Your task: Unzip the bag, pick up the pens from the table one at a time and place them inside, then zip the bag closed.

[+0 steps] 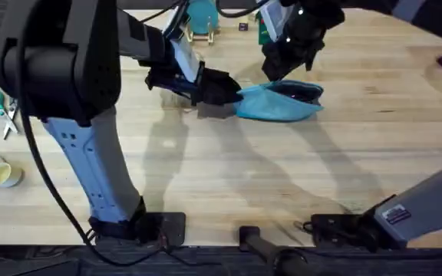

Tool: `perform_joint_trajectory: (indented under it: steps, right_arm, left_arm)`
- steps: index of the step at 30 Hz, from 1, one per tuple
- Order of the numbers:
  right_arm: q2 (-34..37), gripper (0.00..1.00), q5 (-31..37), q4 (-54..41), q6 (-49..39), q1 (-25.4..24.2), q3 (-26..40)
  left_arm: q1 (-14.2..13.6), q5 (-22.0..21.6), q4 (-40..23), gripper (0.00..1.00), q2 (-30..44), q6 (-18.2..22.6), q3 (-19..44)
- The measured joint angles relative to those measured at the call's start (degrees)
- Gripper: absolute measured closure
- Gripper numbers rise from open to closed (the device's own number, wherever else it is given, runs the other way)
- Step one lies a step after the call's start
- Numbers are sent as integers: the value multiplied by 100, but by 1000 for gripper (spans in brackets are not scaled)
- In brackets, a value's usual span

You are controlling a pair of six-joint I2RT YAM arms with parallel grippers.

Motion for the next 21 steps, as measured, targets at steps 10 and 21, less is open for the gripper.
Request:
perform_joint_trajectory:
  steps: [10,21]
  right_arm:
    - [0,969,-184,78,59,-459,-345]
    - [0,968,-580,49,15,-995,-376]
  left_arm:
    - [2,-7,-4,958,0,0,0]
    - [20,2,7,958,0,0,0]
